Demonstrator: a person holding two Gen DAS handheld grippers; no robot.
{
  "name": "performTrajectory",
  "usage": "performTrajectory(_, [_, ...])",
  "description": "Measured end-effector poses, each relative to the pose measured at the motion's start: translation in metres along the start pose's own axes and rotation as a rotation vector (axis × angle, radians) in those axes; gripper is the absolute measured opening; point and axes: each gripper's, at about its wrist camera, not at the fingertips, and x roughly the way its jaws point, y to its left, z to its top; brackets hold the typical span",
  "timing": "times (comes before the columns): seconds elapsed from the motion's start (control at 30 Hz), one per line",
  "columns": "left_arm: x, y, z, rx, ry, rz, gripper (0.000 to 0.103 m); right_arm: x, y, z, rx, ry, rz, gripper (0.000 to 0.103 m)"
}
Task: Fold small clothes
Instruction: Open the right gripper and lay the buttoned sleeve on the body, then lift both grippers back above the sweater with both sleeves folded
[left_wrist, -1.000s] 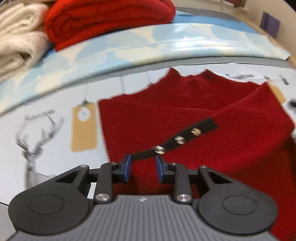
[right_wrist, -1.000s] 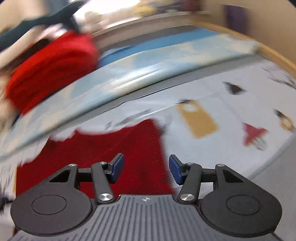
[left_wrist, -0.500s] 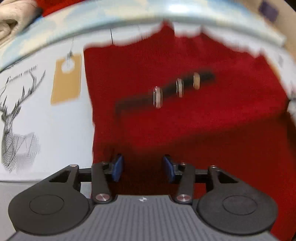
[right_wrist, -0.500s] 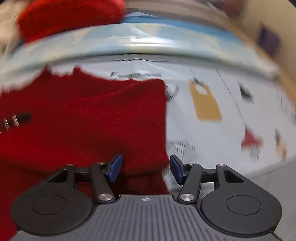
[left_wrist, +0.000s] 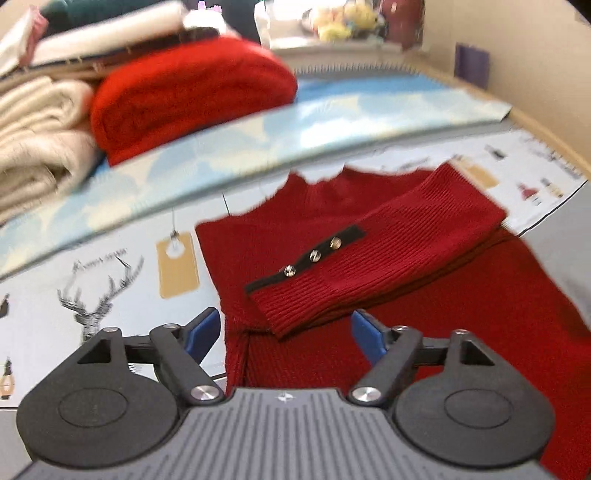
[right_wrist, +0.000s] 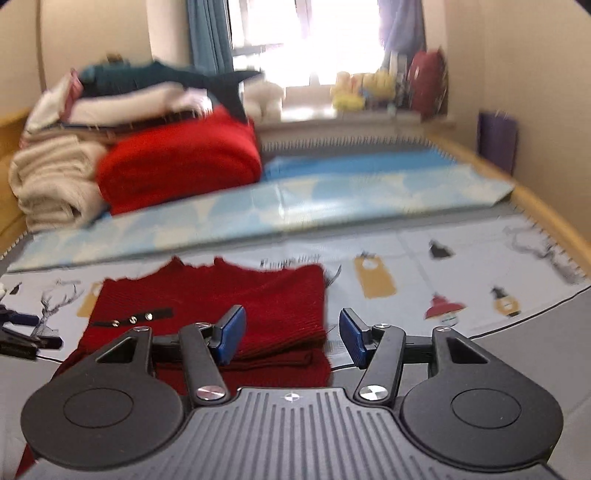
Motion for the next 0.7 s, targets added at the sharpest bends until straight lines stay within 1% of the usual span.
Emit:
performTrajectory(0.07, [-0.029, -0.003, -0.008, -0.016, -0.036, 0.007, 0.083, -0.026, 0.001, -0.018, -0.014, -0.035, -0.005, 0.058])
performTrajectory(0.13, [-0.057, -0.007, -0.015, -0.041, -0.079, 0.011, 0.084, -0.043, -0.001, -0.030, -0.003, -0.056, 0.010, 0.059])
performTrajectory(0.2, [-0.084, -0.011, -0.026, -0.060, -0.121, 0.018, 0.090, -0.060, -0.003, -0.047, 0.010, -0.078, 0.021, 0.061])
performTrajectory(0.27, [-0.111, -0.016, -0.040, -0.079, -0.159, 0.023, 0.093, -0.068, -0.004, -0.067, -0.012, -0.070, -0.012, 0.061])
performTrajectory(0.33, [-0.134, -0.023, -0.058, -0.088, -0.165, 0.025, 0.093, -0.074, -0.005, -0.087, -0.024, -0.057, -0.029, 0.061])
performTrajectory(0.37, [-0.144, -0.026, -0.067, -0.092, -0.162, 0.029, 0.093, -0.077, -0.007, -0.097, -0.008, -0.040, -0.027, 0.061])
performTrajectory(0.43, [-0.163, -0.033, -0.087, -0.092, -0.150, 0.037, 0.093, -0.081, -0.008, -0.103, 0.058, -0.020, -0.001, 0.061])
performTrajectory(0.47, [-0.169, -0.038, -0.095, -0.086, -0.142, 0.046, 0.093, -0.084, -0.003, -0.102, 0.063, -0.027, 0.023, 0.061])
performTrajectory(0.53, [-0.180, -0.045, -0.110, -0.079, -0.127, 0.062, 0.093, -0.089, 0.010, -0.105, -0.004, -0.060, 0.027, 0.061])
performTrajectory(0.6, [-0.188, -0.051, -0.123, -0.083, -0.120, 0.070, 0.093, -0.087, 0.021, -0.110, -0.068, -0.050, 0.033, 0.060])
performTrajectory(0.67, [-0.195, -0.055, -0.135, -0.107, -0.124, 0.074, 0.093, -0.087, 0.029, -0.112, -0.096, -0.043, 0.055, 0.059])
performTrajectory(0.7, [-0.196, -0.055, -0.142, -0.135, -0.129, 0.076, 0.093, -0.088, 0.032, -0.113, -0.110, -0.046, 0.067, 0.059])
